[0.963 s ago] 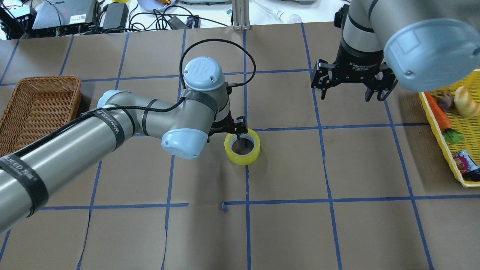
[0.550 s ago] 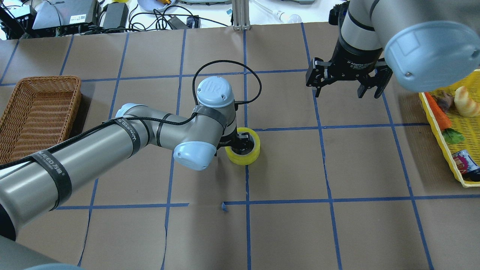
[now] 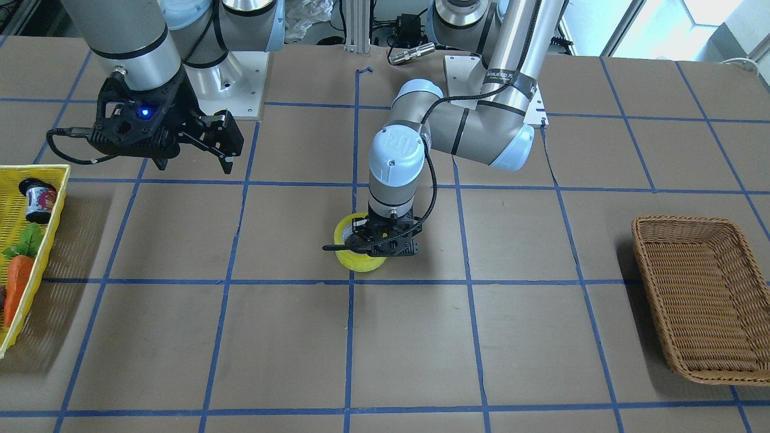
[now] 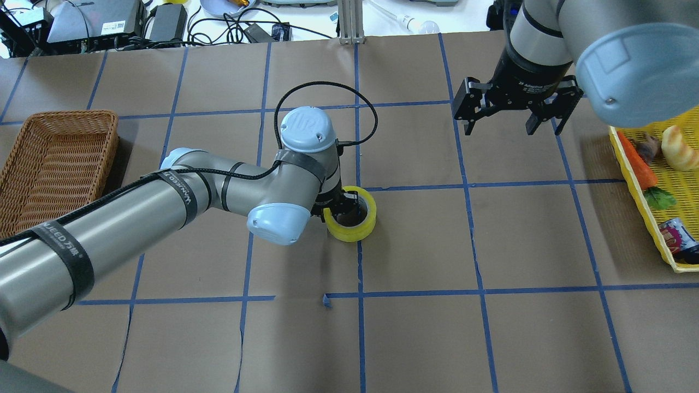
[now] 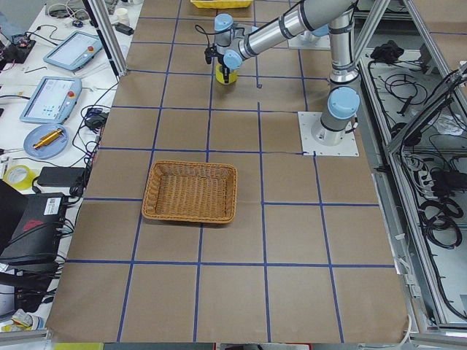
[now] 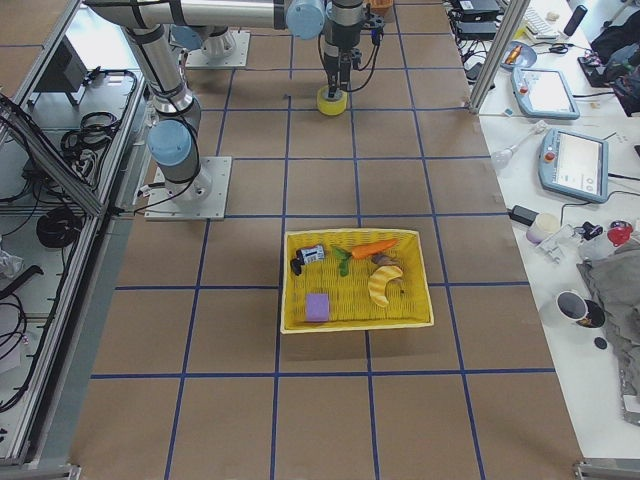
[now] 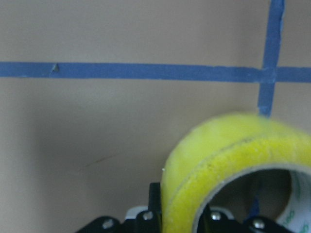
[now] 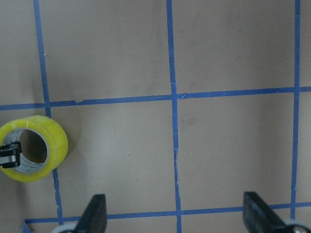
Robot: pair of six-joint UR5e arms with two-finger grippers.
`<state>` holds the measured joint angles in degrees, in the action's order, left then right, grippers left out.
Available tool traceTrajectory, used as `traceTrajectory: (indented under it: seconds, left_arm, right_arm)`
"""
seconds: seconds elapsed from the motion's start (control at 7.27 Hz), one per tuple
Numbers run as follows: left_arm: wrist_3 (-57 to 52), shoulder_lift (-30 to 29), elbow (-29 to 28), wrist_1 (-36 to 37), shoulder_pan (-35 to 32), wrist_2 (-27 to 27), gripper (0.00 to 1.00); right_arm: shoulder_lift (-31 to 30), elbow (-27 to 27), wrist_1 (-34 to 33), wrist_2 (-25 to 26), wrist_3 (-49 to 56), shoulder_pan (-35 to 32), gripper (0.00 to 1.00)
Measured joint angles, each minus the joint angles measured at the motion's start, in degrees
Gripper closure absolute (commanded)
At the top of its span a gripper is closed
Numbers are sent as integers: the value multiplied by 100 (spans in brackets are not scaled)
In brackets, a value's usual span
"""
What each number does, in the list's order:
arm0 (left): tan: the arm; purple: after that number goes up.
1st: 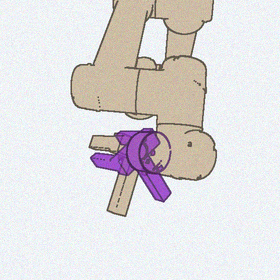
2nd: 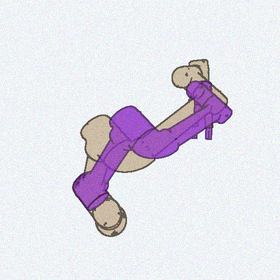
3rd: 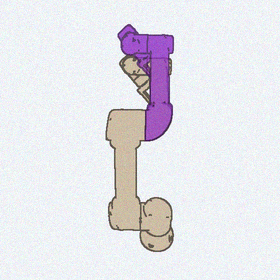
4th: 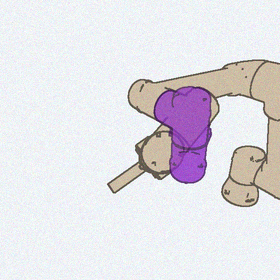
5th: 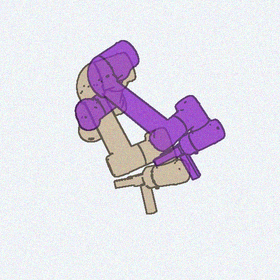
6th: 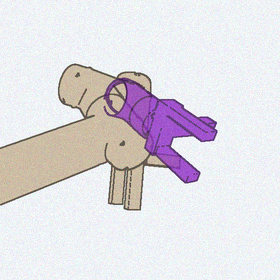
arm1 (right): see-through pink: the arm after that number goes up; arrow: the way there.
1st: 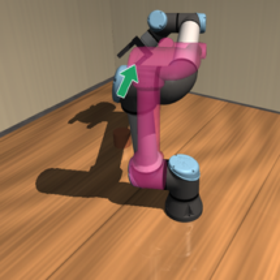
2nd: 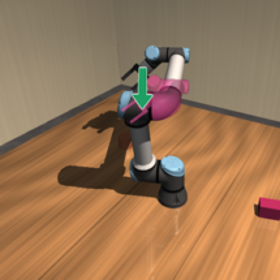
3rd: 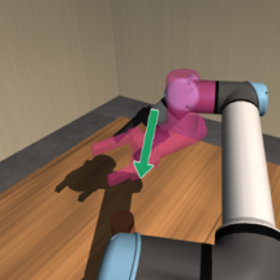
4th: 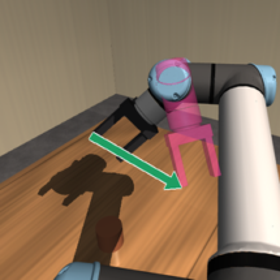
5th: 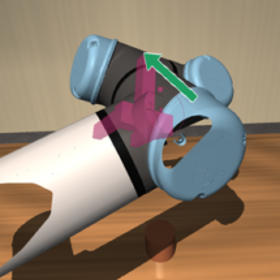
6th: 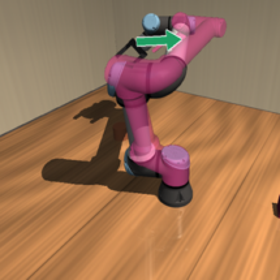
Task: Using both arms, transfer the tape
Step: 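Lift the tape roll with the left gripper and carry it over the basket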
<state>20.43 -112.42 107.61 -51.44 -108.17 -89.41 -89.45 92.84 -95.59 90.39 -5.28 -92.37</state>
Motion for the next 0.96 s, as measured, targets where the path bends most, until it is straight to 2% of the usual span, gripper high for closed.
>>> traceTrajectory:
  seconds: [0.14, 0.28, 0.55, 0.69, 0.96]
  left_arm:
    - [-333, 210, -112, -292, 291, -28, 100]
    - [-1074, 498, -397, -950, 796, -121, 100]
    - [-2982, 870, -1103, -2225, 2206, -250, 100]
    - [-4174, 889, -1334, -2542, 3044, -275, 100]
    - [-5948, 679, -1514, -2538, 4571, -290, 100]
  right_arm:
    - [-5, -2, -50, 9, 1, 11, 0]
    - [-8, -2, -88, 27, 4, 17, 0]
    - [-27, -1, -116, 39, 39, 92, 0]
    - [-61, 3, -102, 39, 93, 157, 0]
    - [-148, 32, -65, 52, 128, 195, 0]
